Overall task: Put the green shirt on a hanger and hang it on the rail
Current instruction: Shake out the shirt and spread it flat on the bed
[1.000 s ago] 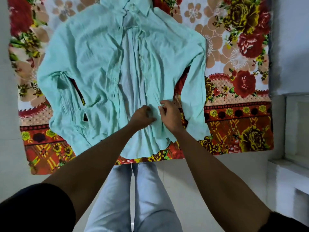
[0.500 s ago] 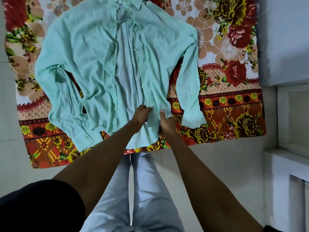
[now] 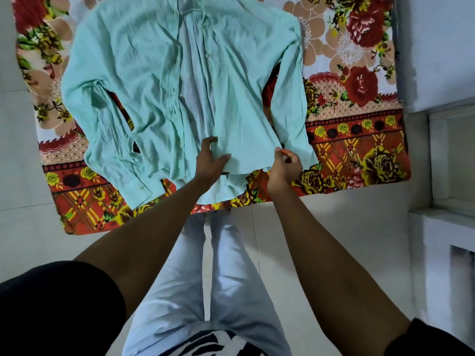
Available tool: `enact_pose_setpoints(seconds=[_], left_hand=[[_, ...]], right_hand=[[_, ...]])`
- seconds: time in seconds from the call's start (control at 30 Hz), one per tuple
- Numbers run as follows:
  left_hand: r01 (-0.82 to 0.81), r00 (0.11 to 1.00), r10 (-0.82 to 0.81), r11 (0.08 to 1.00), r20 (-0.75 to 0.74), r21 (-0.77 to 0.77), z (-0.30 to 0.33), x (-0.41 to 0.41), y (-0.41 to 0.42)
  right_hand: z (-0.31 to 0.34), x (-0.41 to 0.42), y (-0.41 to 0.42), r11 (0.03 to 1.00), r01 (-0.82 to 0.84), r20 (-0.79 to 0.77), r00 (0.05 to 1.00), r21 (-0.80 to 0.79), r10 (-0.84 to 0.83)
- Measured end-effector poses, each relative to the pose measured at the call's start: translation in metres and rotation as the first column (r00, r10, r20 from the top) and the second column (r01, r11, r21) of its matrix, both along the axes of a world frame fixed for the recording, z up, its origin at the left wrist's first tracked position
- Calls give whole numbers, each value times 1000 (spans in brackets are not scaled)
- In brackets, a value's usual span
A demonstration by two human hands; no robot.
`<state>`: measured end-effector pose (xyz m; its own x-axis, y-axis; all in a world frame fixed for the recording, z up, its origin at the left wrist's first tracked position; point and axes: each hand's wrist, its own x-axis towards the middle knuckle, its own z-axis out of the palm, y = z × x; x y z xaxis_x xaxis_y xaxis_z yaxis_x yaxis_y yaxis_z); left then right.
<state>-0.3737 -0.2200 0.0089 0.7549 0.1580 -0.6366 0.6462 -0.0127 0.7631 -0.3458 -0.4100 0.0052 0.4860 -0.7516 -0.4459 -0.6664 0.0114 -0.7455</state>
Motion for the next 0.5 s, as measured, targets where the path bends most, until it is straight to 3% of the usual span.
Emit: enact_pose_setpoints(seconds=[0.13,0.27,0.4,0.5], left_hand=[[92,991,-96,995,95,49,3,-17,-8],[158,982,-170,978,81,135,-1,-32,-19],[273,956,-290,928,33,255,-6,-41,-30],[339,939,-341,908,-36,247,-10,-40,-33]], right_hand=[[9,-10,-19,965,-137,112,980,-223,165],[12,-15,-34,918,-201,119,960,-341,255],[17,-21,-52,889,-208,15,972,-408,234],[11,-19,-57,901,-367,-244,918,-232,312]])
